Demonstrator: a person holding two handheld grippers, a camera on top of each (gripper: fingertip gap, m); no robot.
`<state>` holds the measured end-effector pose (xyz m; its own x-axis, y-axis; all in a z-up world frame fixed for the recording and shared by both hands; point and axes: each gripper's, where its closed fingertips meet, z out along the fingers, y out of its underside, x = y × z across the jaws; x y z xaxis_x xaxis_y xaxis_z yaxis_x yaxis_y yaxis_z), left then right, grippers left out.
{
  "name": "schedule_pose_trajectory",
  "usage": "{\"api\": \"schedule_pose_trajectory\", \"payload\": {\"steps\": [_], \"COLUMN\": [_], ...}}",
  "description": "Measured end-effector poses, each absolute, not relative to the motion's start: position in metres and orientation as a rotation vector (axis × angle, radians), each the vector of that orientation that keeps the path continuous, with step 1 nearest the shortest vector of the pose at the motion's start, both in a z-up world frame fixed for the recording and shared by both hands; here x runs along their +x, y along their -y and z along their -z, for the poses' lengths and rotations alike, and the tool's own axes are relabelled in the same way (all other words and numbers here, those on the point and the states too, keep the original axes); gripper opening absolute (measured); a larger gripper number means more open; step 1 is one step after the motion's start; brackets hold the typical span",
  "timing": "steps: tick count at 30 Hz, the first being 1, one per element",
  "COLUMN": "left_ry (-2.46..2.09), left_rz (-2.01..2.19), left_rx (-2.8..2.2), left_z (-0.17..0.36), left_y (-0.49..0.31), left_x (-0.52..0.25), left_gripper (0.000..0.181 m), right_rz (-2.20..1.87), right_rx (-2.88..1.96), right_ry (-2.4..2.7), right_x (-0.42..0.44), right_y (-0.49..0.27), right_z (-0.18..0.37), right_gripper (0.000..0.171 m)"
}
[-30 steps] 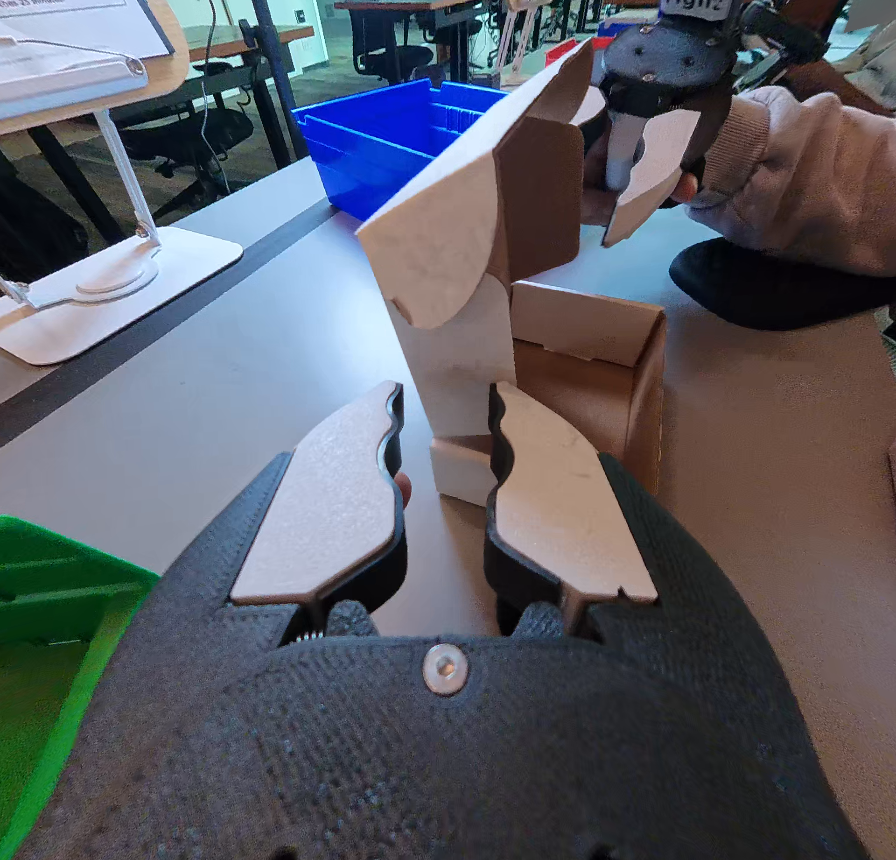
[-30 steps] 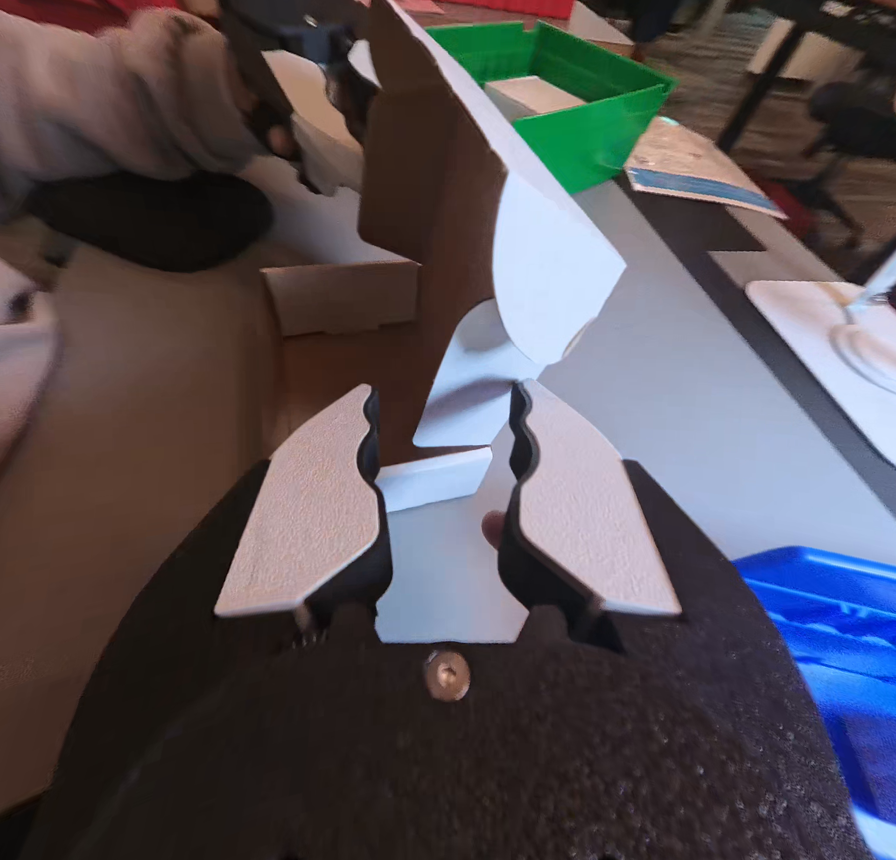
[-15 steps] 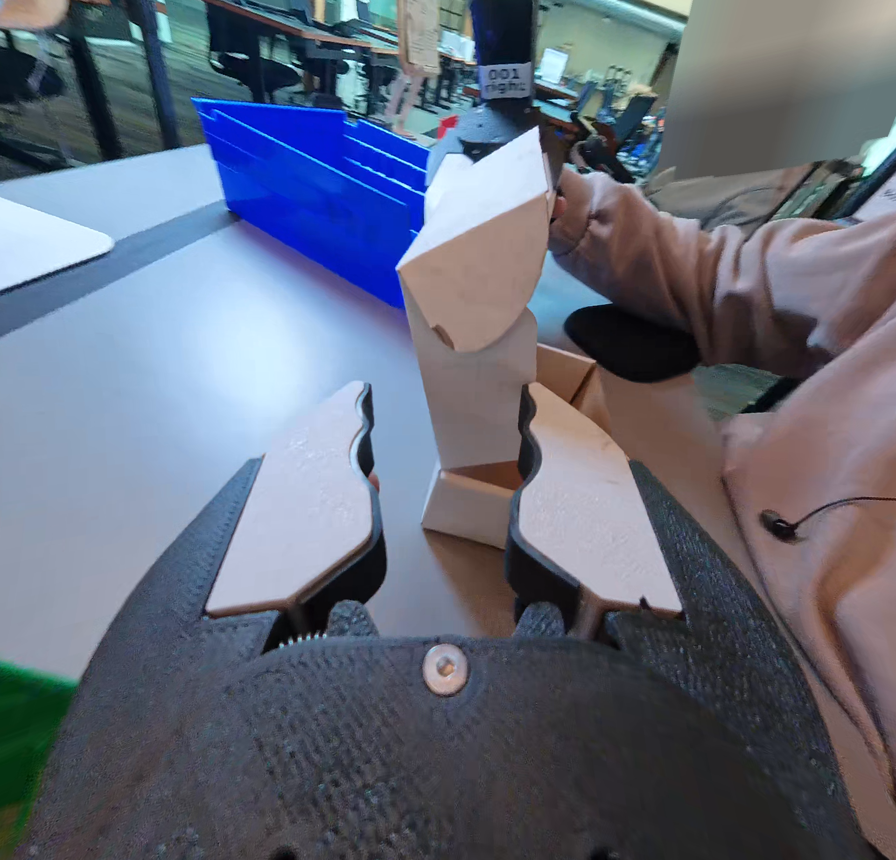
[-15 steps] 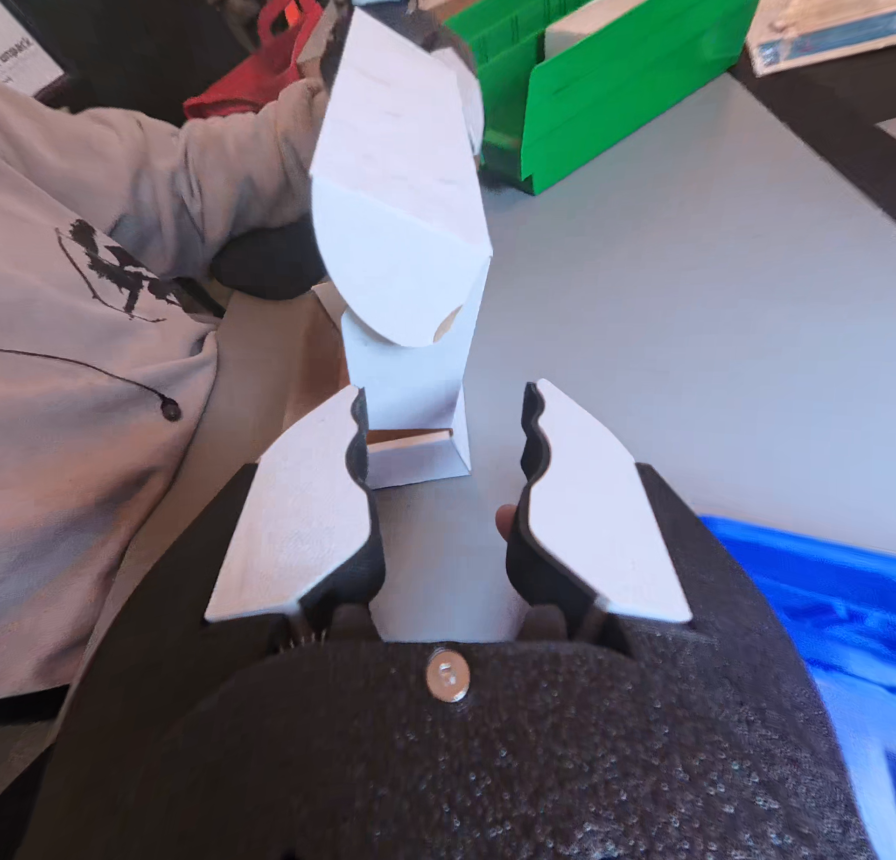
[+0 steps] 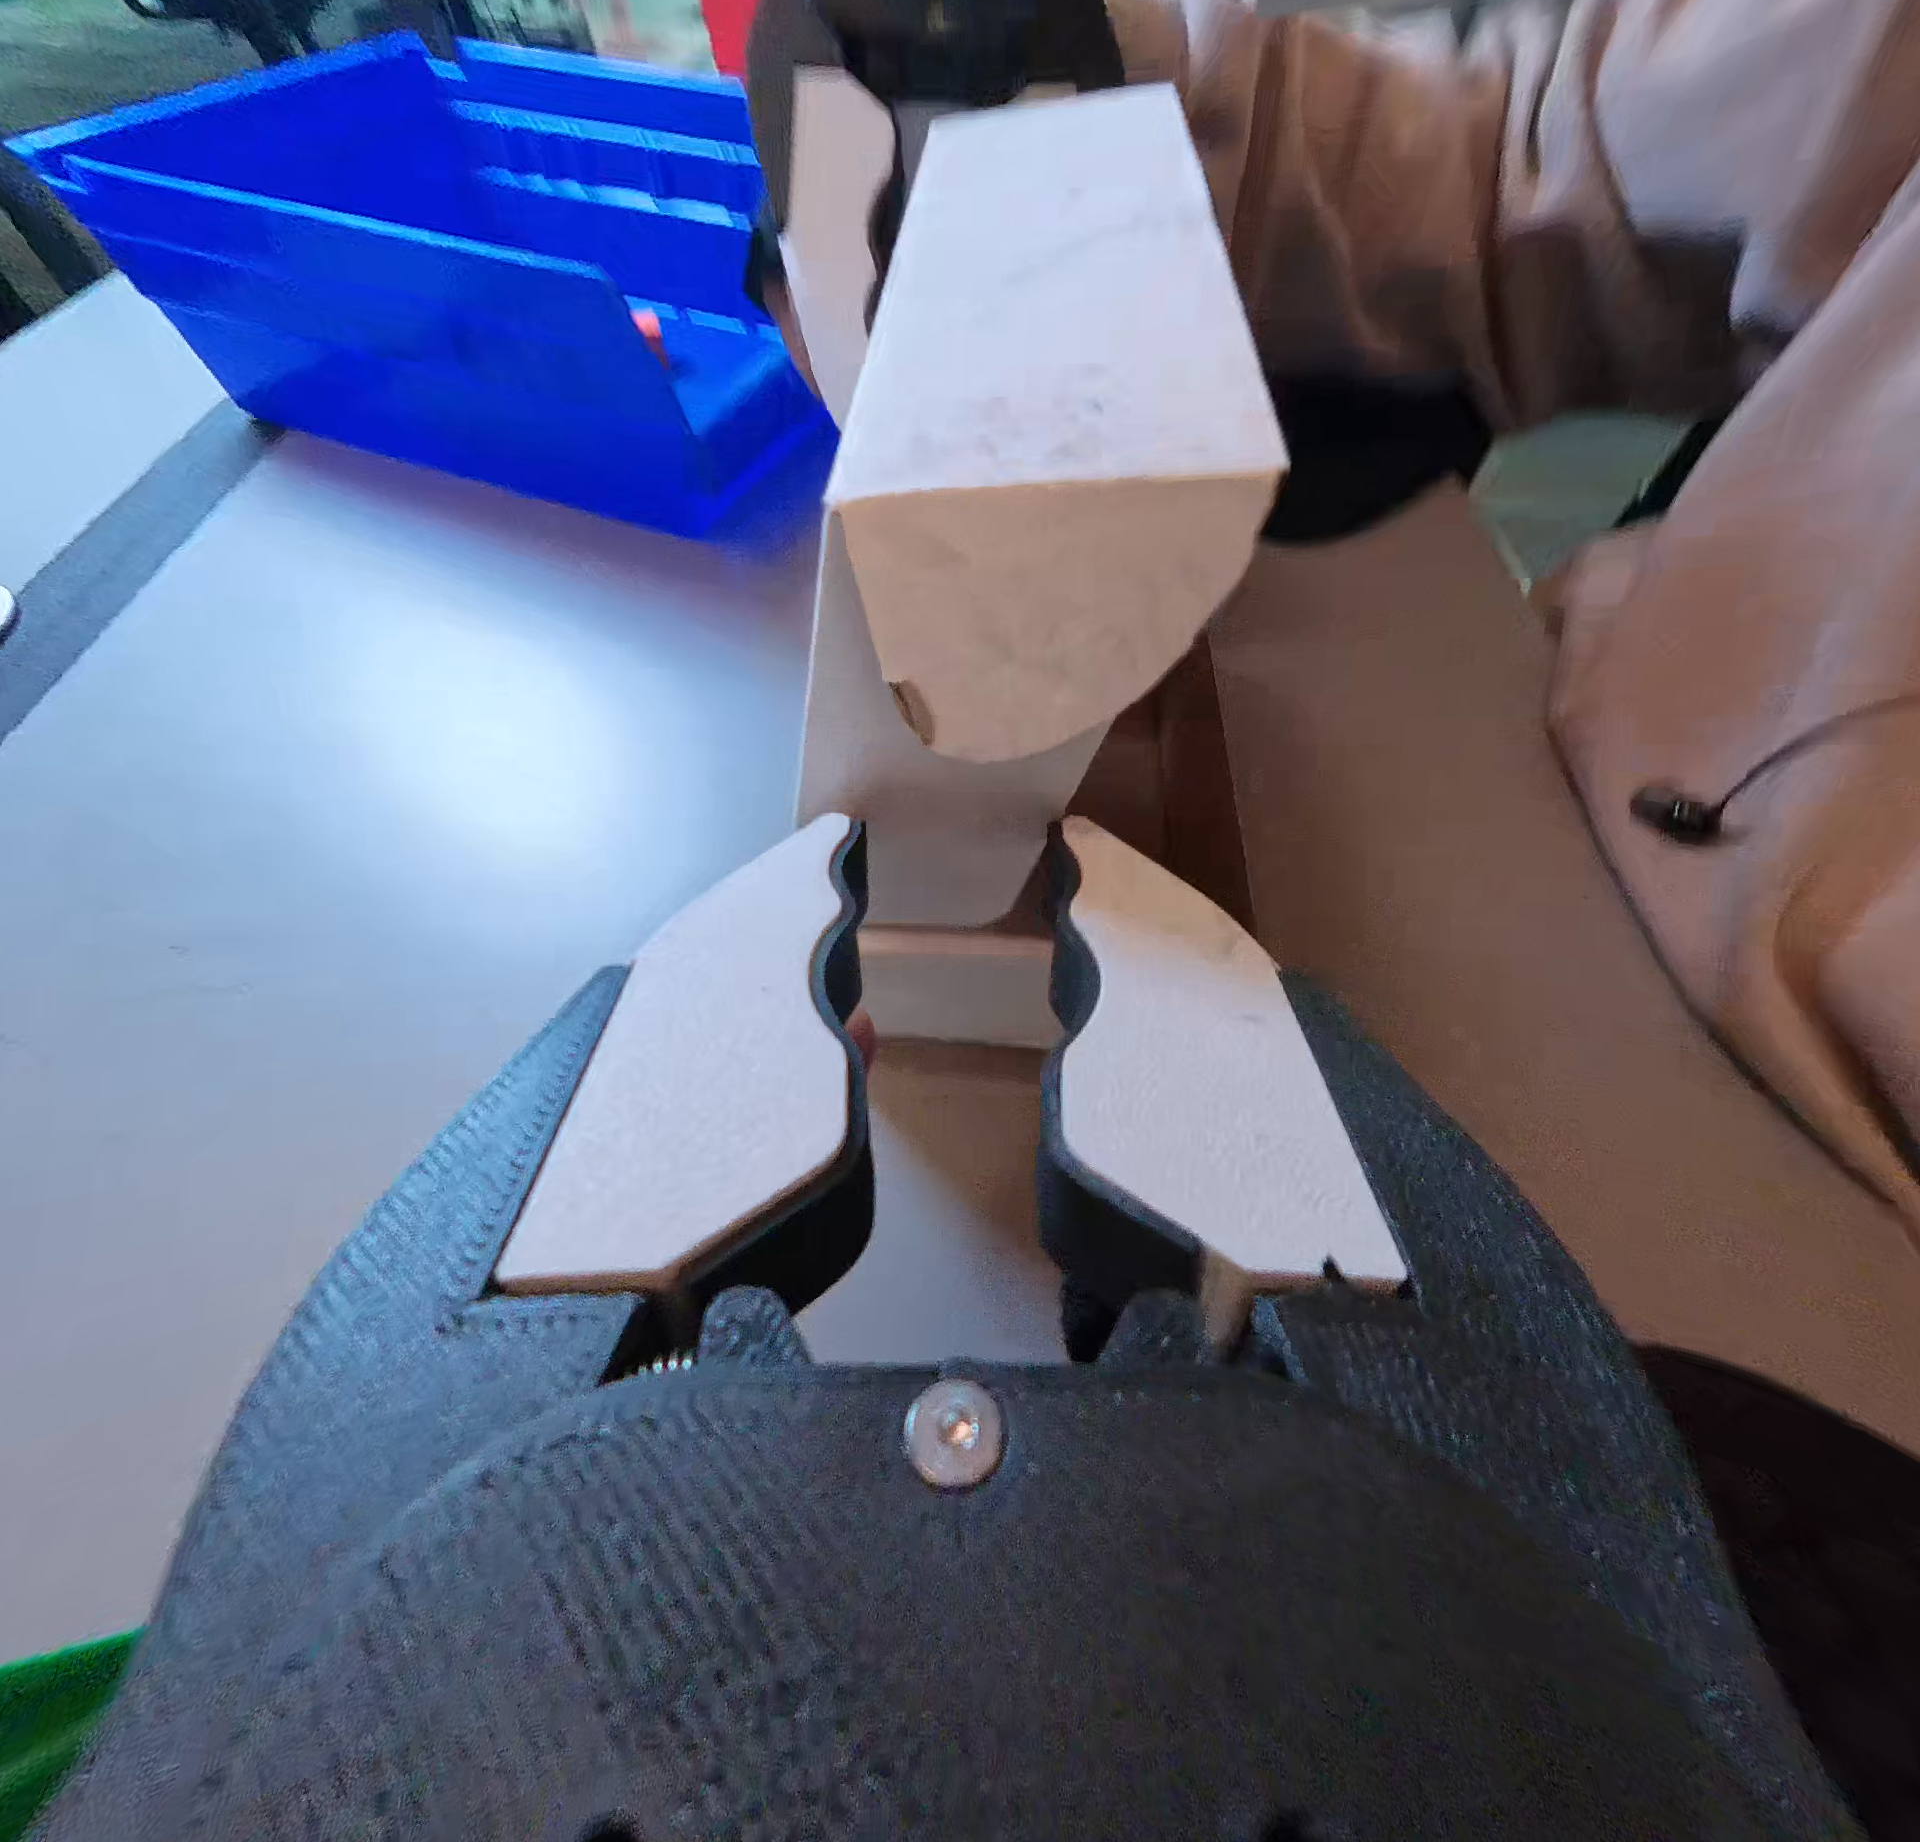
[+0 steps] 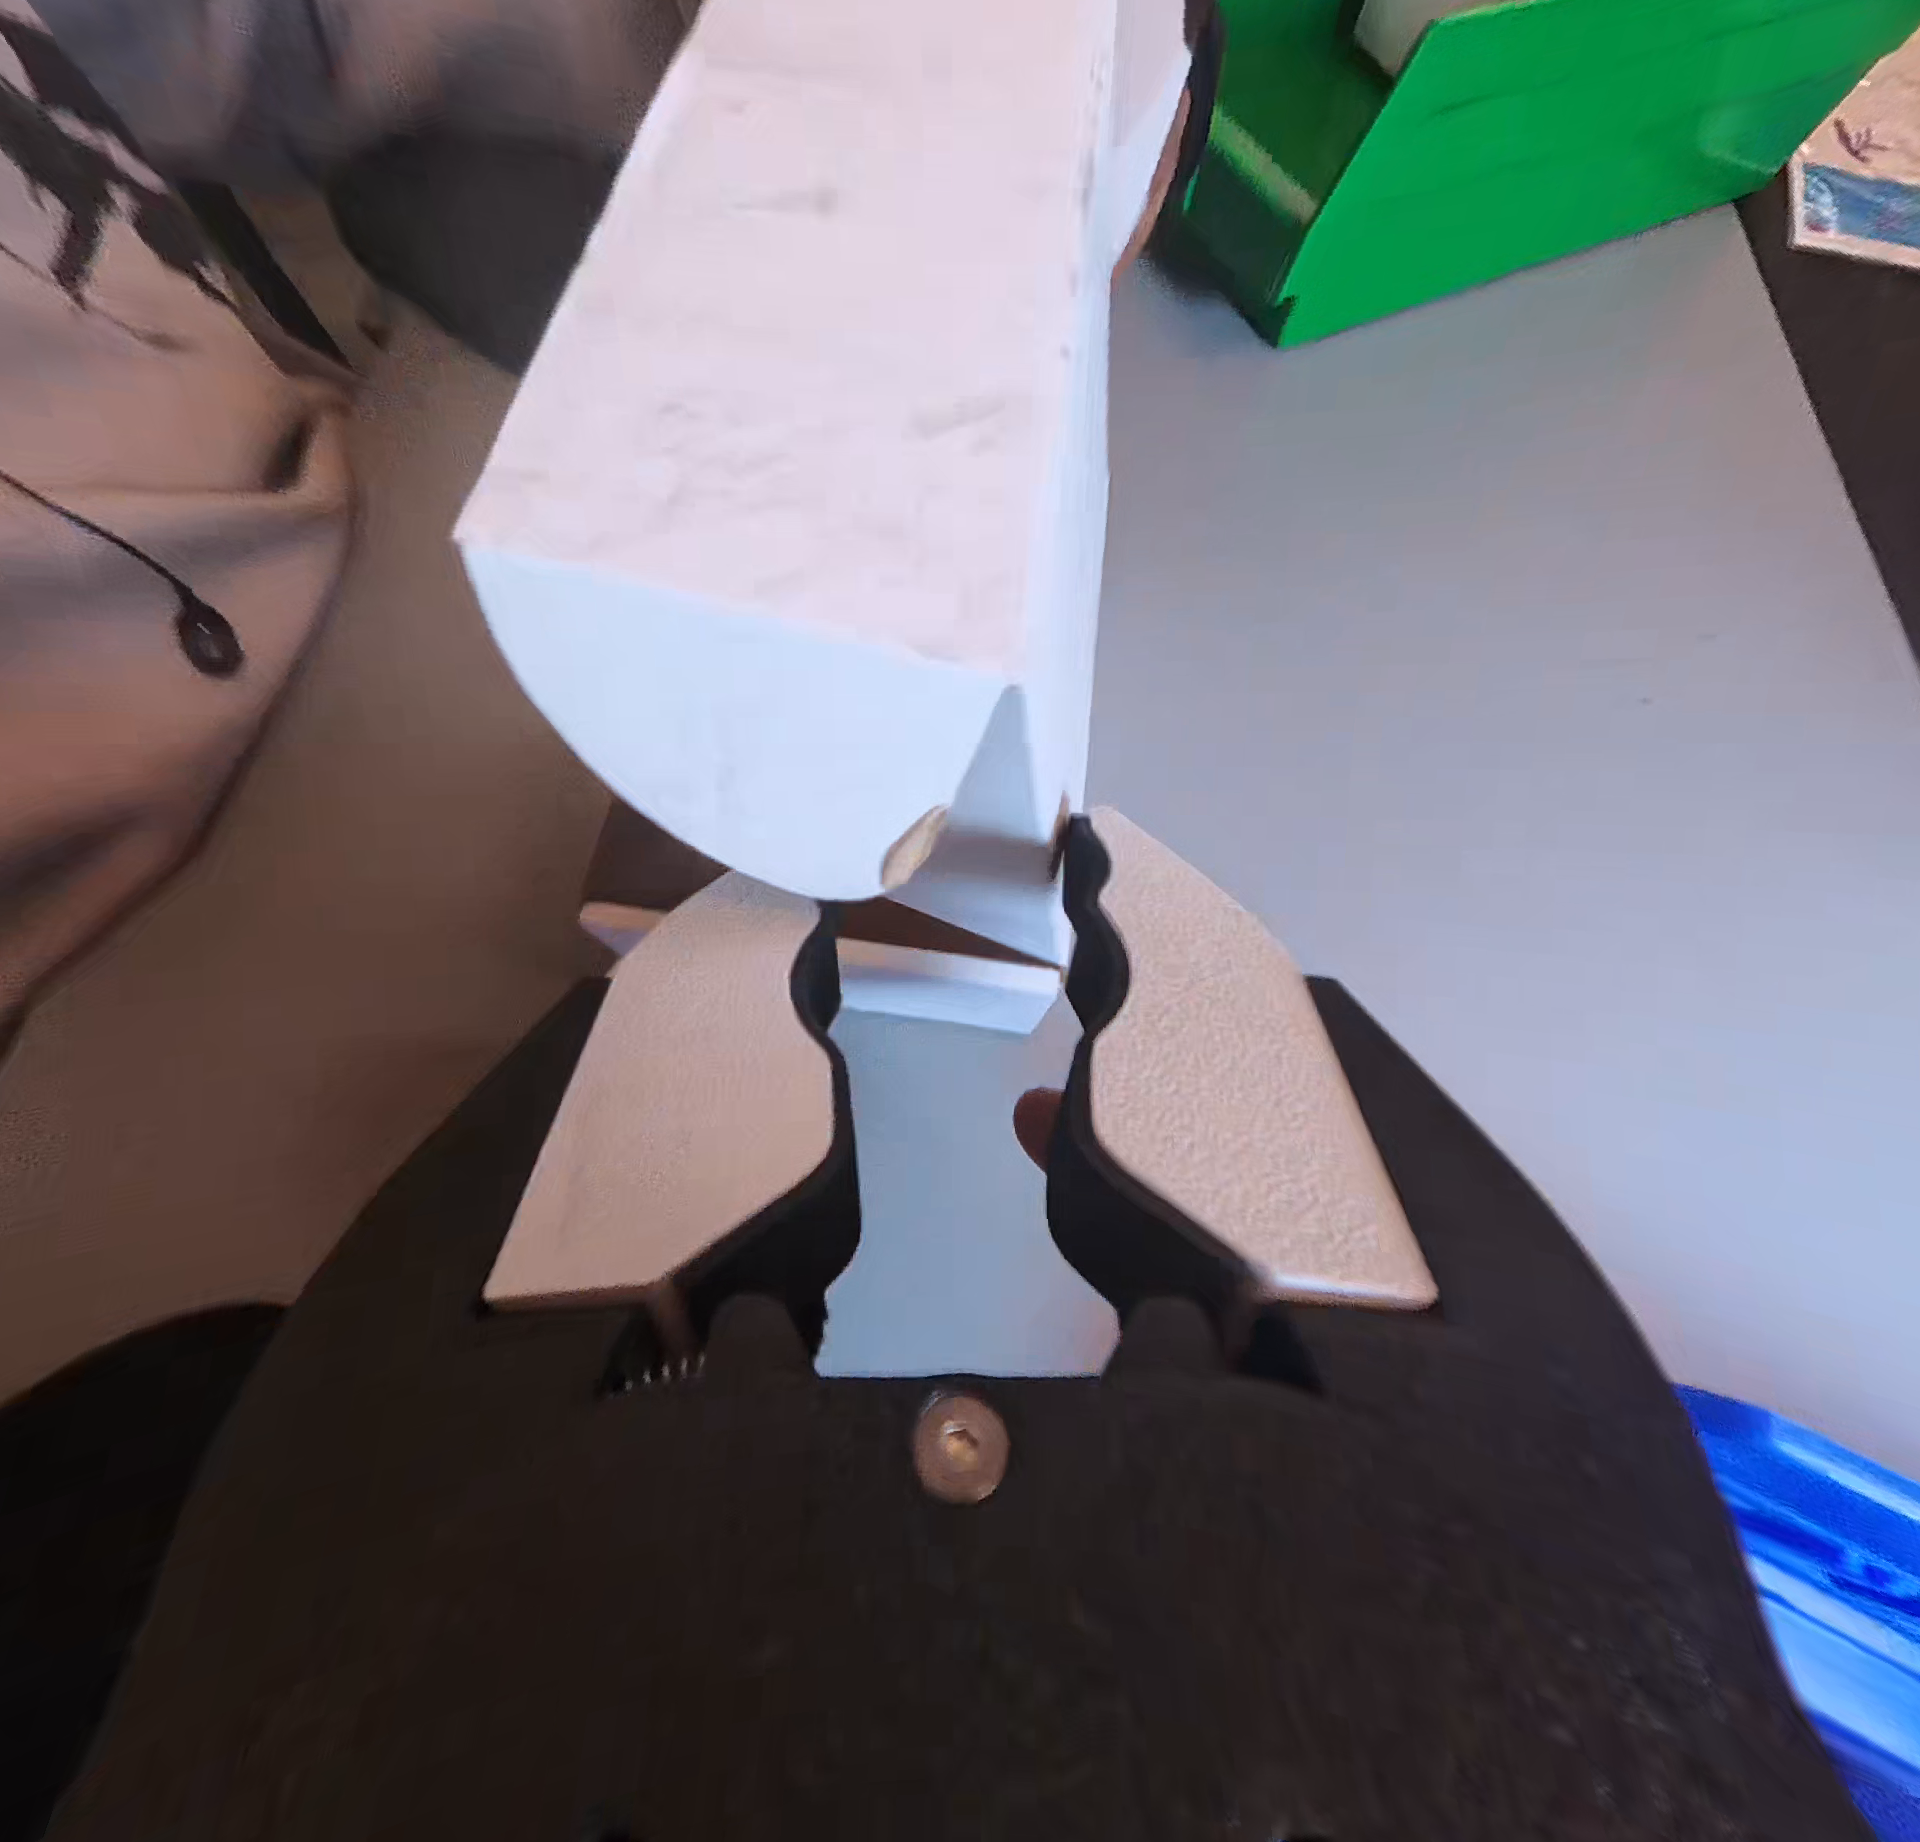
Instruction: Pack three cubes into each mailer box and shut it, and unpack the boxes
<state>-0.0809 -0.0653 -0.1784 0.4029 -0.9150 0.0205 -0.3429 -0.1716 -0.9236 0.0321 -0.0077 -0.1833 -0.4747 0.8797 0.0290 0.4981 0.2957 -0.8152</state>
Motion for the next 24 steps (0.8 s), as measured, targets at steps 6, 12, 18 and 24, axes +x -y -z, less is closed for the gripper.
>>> {"api": "schedule_pose_trajectory", "payload": {"steps": [6, 12, 18, 24], "left_ry": [-1.396, -1.357, -1.217, -1.466], "left_rz": [0.514, 0.496, 0.526, 0.424], "left_rx": [-1.829, -1.833, -1.672, -1.750], "left_z": [0.213, 0.198, 0.137, 0.164], "left_y": [0.092, 0.106, 0.112, 0.127], "left_x": [-0.074, -0.089, -0.081, -0.042], "left_gripper": [0.035, 0.047, 0.062, 0.071], "right_rz": [-0.624, -0.625, -0.900, -0.810], "right_rx": [-1.122, -1.175, -1.109, -1.116], "right_ry": [2.206, 2.175, 2.028, 2.105], "right_x": [0.044, 0.068, 0.070, 0.058], "right_y": [0.018, 0.026, 0.068, 0.093], "right_z": [0.207, 0.196, 0.149, 0.159], "right_gripper": [0.045, 0.061, 0.070, 0.070]}}
